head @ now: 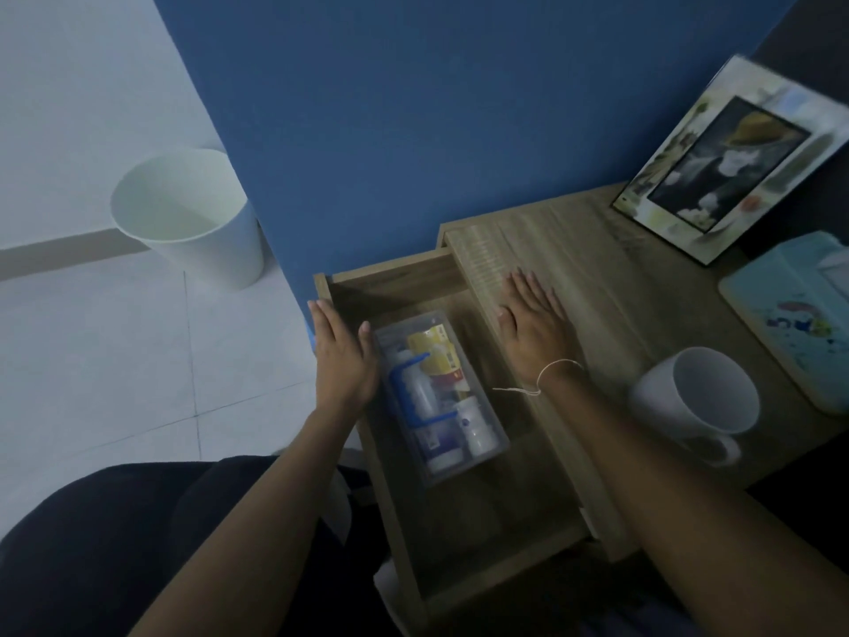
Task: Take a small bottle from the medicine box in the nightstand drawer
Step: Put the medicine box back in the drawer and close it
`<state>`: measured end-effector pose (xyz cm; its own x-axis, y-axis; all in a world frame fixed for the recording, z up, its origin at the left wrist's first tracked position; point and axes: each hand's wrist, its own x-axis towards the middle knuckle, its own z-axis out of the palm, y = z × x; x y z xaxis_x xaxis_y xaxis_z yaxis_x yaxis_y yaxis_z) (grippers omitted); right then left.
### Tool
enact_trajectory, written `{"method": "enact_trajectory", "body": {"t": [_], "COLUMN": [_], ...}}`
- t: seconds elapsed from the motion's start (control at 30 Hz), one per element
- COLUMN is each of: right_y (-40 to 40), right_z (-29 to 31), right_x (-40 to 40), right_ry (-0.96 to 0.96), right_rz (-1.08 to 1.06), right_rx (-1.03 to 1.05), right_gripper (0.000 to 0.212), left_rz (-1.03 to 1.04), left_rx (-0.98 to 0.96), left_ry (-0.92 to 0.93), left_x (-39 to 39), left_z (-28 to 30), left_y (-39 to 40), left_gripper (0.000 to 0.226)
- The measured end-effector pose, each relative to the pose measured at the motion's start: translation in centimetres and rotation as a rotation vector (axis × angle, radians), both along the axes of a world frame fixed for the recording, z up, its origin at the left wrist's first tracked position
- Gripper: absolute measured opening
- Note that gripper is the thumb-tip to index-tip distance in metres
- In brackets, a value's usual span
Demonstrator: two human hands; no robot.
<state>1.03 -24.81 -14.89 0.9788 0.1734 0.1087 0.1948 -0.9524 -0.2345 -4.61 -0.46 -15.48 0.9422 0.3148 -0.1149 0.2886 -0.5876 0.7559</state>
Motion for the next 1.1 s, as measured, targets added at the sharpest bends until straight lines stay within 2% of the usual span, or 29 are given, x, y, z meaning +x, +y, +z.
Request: {"method": "enact_trajectory", "body": {"t": [0.27,0.4,0.5,0.63,0.87,1.1], "right_y": [0.0,0.0,0.0,0.2,0.1,0.4], "right_z": [-0.1,0.0,0.2,0.6,0.8,0.8], "right_x": [0.1,0.1,0.0,-0.2,-0.3,-0.4], "right_ry": [-0.001,0.007,0.013,0.028,0.039,0.025], "right_rz": [0.0,-0.002,-0.001,0.001,0.007,-0.009], "right_rx": [-0.008,-0.031,-0.027,-0.019,-0.033,-0.021], "right_gripper": [0.051,0.052,0.052,0.052,0.053,0.052], "left_rz": [-0.05,-0.143,-0.195,-0.141,-0.181,-0.329], "left_rx": [-0.092,-0.134,-0.272,-0.456,-0.428,-0.334], "left_ry": [0.007,0.018,0.043,0.102,0.111,0.156], "left_x": [1.1,1.6,2.2,2.4,2.3,2.7], "left_z": [0.0,0.5,1.1,1.8,2.7,2.8], "left_y": [-1.6,-2.6,-3.3,-4.6,-6.6,-7.7], "left_gripper": [0.071,0.072,0.071,0.057,0.05,0.071]}}
